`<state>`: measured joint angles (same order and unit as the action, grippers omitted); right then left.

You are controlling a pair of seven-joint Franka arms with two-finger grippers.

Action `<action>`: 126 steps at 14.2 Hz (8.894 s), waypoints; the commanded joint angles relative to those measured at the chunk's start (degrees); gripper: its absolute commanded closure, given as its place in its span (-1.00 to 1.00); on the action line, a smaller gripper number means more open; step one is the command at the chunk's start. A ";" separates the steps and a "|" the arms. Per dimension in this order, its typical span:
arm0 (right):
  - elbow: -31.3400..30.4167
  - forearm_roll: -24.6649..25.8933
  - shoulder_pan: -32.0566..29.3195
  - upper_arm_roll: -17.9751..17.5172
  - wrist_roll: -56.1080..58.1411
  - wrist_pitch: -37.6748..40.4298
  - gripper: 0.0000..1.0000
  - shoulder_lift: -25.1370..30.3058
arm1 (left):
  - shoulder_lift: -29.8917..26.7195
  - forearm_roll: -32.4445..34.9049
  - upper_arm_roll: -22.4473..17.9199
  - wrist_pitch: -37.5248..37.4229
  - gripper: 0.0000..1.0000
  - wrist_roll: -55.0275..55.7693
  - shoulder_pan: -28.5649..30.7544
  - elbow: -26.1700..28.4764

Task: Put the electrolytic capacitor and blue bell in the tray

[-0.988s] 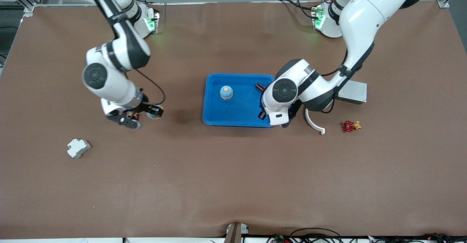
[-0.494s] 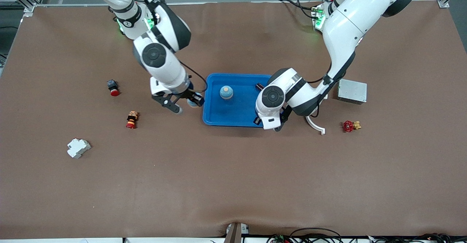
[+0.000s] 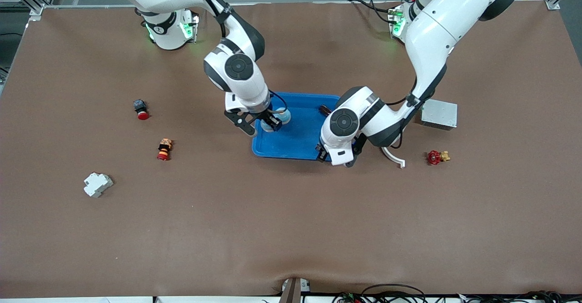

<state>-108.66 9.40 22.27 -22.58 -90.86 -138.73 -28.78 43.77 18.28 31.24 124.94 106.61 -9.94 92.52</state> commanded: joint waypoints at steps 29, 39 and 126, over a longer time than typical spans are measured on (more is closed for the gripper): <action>14.53 7.39 10.42 9.39 -8.37 2.85 -1.00 -13.93 | -34.10 -8.16 0.14 -40.83 -1.00 -83.89 28.74 -11.91; 16.64 7.30 11.13 8.78 -7.05 9.25 -1.00 -12.79 | -45.77 -13.34 -21.91 -39.78 -1.00 -95.09 13.37 -5.00; 7.76 -11.68 -24.56 21.35 91.12 47.05 -1.00 37.92 | -47.11 -18.10 -22.98 -38.98 -1.00 -95.97 11.34 -4.01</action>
<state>-101.71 -2.28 -2.83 -1.80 -1.21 -93.36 8.25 -3.94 1.15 8.14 86.98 11.31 1.15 90.12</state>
